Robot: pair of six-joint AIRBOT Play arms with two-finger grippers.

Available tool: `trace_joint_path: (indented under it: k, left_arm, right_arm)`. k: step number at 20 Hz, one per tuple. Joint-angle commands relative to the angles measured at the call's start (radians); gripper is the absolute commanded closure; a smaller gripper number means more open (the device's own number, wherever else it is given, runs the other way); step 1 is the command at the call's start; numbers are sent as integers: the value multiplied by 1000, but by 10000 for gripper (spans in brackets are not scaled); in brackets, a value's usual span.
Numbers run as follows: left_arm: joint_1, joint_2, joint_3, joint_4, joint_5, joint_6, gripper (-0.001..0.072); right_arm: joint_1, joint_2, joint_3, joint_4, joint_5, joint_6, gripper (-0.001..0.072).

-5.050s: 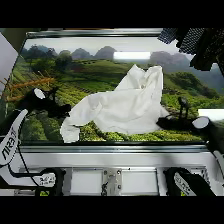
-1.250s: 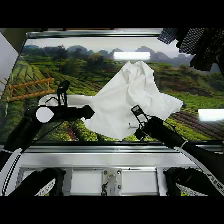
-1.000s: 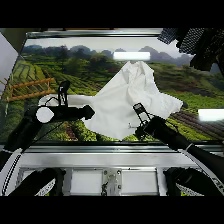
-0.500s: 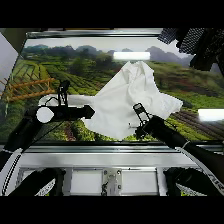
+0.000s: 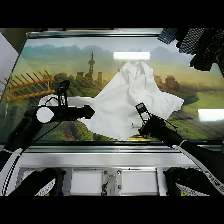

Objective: Fold the clothes and pants, and hang the long-sleeved shirts on hangers.

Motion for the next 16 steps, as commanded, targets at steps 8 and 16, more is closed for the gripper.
trace_joint_path:
  k: [8, 16]
  left_arm:
    - [-1, -1, 0, 0, -4, 2, 116]
    - [-1, -1, -29, -1, -4, 1, 116]
  right_arm:
    - [-15, -4, 0, -60, -32, 17, 440]
    - [-123, -2, 1, -33, -23, 17, 694]
